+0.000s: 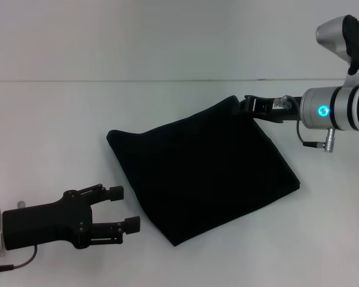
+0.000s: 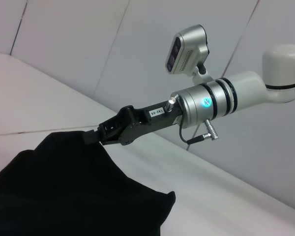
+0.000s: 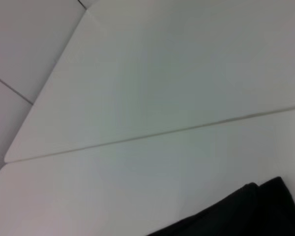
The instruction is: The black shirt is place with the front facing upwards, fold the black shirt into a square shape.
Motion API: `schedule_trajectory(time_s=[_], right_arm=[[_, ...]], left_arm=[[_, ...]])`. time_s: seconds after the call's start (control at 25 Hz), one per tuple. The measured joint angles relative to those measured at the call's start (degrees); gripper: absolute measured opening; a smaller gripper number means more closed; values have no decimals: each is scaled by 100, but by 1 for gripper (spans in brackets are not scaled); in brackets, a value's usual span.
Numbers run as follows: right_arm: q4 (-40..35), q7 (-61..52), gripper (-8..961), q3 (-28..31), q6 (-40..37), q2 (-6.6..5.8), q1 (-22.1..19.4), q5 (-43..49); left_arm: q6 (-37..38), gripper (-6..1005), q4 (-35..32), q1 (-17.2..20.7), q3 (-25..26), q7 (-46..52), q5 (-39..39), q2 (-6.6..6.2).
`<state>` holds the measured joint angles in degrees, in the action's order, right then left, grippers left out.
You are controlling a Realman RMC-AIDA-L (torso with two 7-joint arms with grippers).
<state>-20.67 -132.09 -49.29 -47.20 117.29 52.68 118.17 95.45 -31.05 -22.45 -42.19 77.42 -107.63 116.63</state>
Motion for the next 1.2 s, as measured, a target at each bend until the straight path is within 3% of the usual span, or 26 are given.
schedule_trajectory(time_s=[0.2,0.52,0.84,1.2], right_arm=[[-43,120,19,34,23,-22,-4,-181],[-124,444,28,14,420,16,3,-613],[-46,838,44,-16,1315,249,56,-622],[89,872,61,7,1575,246,-110,-631]], left_arm=[[0,952,6,3,0,-3,3,10],[0,952,16,4,1,-8,5,18],[127,952,15,10,1,-8,-23,28],[296,952,50,-107,11,123,13,64]])
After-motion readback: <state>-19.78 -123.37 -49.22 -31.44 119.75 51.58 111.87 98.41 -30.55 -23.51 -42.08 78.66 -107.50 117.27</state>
